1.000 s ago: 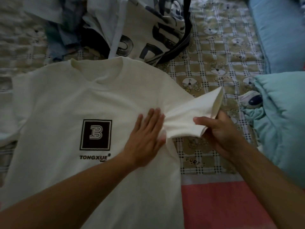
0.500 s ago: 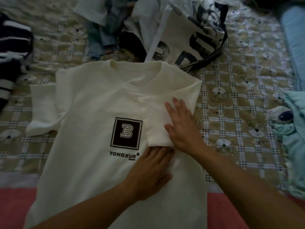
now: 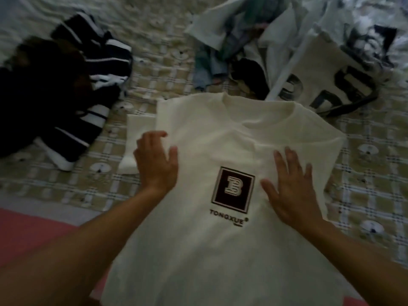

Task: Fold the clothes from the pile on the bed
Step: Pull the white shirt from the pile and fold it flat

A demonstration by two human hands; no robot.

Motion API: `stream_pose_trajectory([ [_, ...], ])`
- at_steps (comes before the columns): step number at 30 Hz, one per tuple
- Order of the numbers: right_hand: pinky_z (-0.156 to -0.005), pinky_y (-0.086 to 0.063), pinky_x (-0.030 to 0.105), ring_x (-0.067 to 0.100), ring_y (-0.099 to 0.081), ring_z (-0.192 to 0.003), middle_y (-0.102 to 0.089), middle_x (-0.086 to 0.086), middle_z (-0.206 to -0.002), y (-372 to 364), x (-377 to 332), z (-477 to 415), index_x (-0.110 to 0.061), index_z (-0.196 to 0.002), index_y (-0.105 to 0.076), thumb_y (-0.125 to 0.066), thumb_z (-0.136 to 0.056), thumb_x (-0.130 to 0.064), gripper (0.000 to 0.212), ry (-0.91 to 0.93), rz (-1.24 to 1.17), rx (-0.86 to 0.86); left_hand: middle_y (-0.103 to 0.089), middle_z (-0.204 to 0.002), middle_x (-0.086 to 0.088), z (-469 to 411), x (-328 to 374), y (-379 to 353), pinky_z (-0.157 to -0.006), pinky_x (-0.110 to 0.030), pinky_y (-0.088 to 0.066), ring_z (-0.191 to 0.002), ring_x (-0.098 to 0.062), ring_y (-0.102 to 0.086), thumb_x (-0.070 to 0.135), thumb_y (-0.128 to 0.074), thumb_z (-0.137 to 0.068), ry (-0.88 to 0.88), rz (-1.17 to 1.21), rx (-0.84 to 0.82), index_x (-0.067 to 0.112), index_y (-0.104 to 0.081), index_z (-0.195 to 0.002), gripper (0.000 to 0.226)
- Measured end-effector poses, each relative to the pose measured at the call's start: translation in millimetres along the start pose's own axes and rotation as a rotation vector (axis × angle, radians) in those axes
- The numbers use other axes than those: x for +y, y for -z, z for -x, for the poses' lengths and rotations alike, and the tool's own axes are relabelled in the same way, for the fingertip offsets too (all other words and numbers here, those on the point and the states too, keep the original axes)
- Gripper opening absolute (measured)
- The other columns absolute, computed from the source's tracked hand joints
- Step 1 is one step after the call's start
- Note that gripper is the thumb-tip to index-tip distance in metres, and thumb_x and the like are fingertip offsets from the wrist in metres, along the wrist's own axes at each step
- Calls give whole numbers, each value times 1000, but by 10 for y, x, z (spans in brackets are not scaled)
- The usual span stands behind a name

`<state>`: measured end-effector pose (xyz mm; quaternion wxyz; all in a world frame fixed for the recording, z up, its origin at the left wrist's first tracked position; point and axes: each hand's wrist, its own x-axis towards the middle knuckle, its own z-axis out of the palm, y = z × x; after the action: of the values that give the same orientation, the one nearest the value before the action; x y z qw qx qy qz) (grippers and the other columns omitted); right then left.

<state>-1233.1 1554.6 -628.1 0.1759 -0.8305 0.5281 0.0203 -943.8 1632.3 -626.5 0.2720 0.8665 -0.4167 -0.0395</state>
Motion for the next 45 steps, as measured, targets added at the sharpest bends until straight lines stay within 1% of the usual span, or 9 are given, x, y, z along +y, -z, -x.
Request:
stream_pose_trajectory([
  [6,-122,2,41,15,5,-150,2,2,-164,-192,-1071,-396,-23,-155,-6,-41,-98,-46,71,183,-202,-62,-31,-152,-15,-566,-787,219,-112,-42,-30,-139,-33,-32,48,-65,-85,639,30,-138,9,-33,-146,79],
  [10,-122,1,43,16,9,-150,7,0,-164,-405,-1656,-680,-25,-155,-3,-37,-100,-46,68,228,-199,-116,-63,-119,-4,-761,-844,190,-84,-31,-50,-101,-21,-62,41,-81,-74,657,325,-229,10,-57,-125,65],
  [14,-121,6,46,20,14,-149,14,2,-163,-588,-1918,-863,-25,-155,3,-29,-100,-49,68,185,-117,-158,-70,-108,-10,-856,-908,265,-81,-37,-56,-88,-24,-67,27,-71,-86,570,392,-344,13,-66,-112,29],
  [21,-119,12,50,19,25,-147,23,2,-161,-730,-2014,-793,-25,-154,11,-13,-96,-64,74,136,-7,-27,-61,-117,-12,-863,-1128,646,-87,-33,-43,-109,-31,-56,23,-54,-97,162,255,-135,10,-52,-127,33],
  [26,-116,12,55,23,30,-144,29,2,-159,-750,-2029,-850,-23,-153,16,-17,-94,-67,81,90,82,-199,-54,-135,-14,-744,-963,620,-106,-42,-41,-124,-31,-50,26,-49,-99,203,235,-191,13,-41,-144,47],
  [33,-121,-2,39,14,3,-150,2,0,-164,-348,-1801,-571,-25,-155,0,-39,-98,-53,75,-8,-439,-85,-60,-117,4,-632,89,837,-76,0,-42,-82,7,-56,12,-47,-101,-161,404,-183,16,-44,-143,42],
  [38,-108,-41,42,14,-48,-129,-44,-2,-146,-158,-1356,-226,-38,-150,-23,-39,-100,-47,54,-316,-975,57,-55,-139,4,-237,405,515,-84,-40,-56,-91,-8,-68,43,-41,-100,-343,341,-522,31,-32,-149,51],
  [41,-95,-51,49,15,-57,-114,-51,-6,-131,-164,-1107,-114,-38,-145,-30,-42,-99,-38,47,-367,-905,205,-27,-159,0,4,227,155,-115,-43,-31,-144,-18,-27,40,-38,-102,-463,-5,-636,25,-22,-154,57],
  [45,-117,-29,38,7,-27,-142,-31,-8,-153,-204,-1041,3,-27,-151,-26,-44,-98,-34,57,-57,-664,238,21,-162,-1,150,-103,-204,-123,-47,2,-148,-22,25,58,-18,-97,-606,-317,-704,24,11,-155,73],
])
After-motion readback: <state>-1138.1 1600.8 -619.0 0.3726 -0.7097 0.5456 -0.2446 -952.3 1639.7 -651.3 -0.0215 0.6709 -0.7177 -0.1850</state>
